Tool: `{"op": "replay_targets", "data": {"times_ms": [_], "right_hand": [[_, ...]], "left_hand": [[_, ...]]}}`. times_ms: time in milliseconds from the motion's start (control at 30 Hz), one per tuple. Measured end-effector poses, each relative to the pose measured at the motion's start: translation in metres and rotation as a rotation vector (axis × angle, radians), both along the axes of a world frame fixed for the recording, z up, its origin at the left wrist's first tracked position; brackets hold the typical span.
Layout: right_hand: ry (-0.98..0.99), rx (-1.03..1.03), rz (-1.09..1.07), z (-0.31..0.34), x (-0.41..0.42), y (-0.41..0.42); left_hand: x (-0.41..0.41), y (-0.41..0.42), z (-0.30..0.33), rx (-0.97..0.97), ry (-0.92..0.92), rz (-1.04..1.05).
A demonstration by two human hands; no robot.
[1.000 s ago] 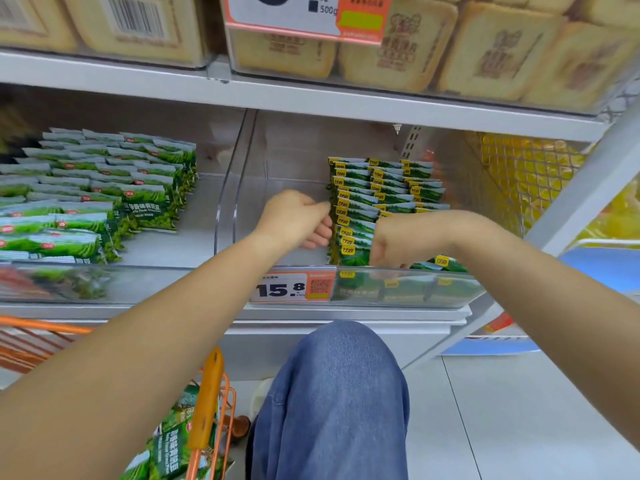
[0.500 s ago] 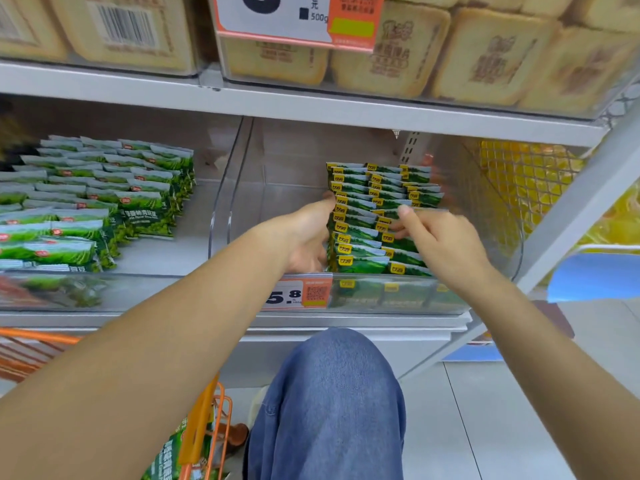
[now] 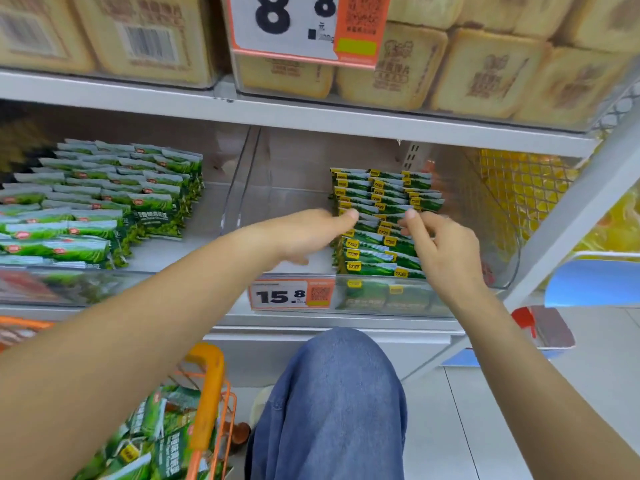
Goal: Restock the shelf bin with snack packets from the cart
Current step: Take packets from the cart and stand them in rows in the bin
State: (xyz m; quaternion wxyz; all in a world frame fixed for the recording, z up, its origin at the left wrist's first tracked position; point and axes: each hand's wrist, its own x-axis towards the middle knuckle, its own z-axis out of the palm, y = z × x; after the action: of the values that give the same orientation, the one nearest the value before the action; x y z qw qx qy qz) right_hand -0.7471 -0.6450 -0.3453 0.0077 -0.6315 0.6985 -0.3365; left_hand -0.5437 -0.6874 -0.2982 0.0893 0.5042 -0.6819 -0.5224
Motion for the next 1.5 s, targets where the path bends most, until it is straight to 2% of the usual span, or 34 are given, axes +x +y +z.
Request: {"op": "replay_targets", "data": {"times_ms": [67,100,200,333,400,500,600,700,767,867,933,1033,1133,1267,1367,1500], "right_hand": [[-0.002,-0.049,0.101,0.0,0.022,0.008],[-0.005,-0.078,0.162,0.001,0.038,0.012],[-0.01,-0.153,0.359,0.007,0.1,0.028],[-0.041,-0.209,0.612,0.021,0.185,0.053],[-0.002,-0.063,0.757,0.028,0.222,0.063],[0.354,0.315,0.939,0.03,0.269,0.068],[0.701,0.574,1.032,0.017,0.307,0.06],[0.798,0.674,1.06,0.002,0.34,0.048],[0.691,0.692,1.078,0.0,0.355,0.04],[0.32,0.698,1.075,-0.003,0.362,0.033],[0.123,0.765,1.049,-0.008,0.359,0.033],[0.1,0.922,1.046,-0.014,0.352,0.037],[0.083,0.869,1.075,-0.016,0.349,0.037],[-0.176,0.899,1.033,-0.014,0.35,0.037],[-0.278,0.886,1.023,-0.011,0.35,0.037],[-0.54,0.664,0.954,0.01,0.343,0.04]], "left_hand": [[0.03,0.017,0.017,-0.29,-0.015,-0.085],[0.048,0.026,0.026,-0.338,-0.001,-0.126],[0.114,0.057,0.038,-0.348,-0.019,-0.185],[0.201,0.093,0.027,-0.339,-0.166,-0.087],[0.244,0.106,0.012,-0.315,-0.405,-0.147],[0.297,0.117,-0.014,-0.216,-0.786,-0.297],[0.325,0.12,-0.045,-0.081,-0.869,-0.347],[0.332,0.119,-0.078,-0.005,-0.882,-0.403],[0.328,0.12,-0.092,0.016,-0.843,-0.402],[0.326,0.121,-0.099,0.016,-0.727,-0.387],[0.33,0.118,-0.096,0.045,-0.587,-0.324],[0.341,0.11,-0.073,0.008,-0.348,-0.117],[0.349,0.104,-0.05,-0.016,-0.137,0.06],[0.359,0.103,-0.043,-0.097,-0.094,0.146],[0.36,0.103,-0.035,-0.153,-0.062,0.201],[0.356,0.103,-0.017,-0.203,0.124,0.35]]}}
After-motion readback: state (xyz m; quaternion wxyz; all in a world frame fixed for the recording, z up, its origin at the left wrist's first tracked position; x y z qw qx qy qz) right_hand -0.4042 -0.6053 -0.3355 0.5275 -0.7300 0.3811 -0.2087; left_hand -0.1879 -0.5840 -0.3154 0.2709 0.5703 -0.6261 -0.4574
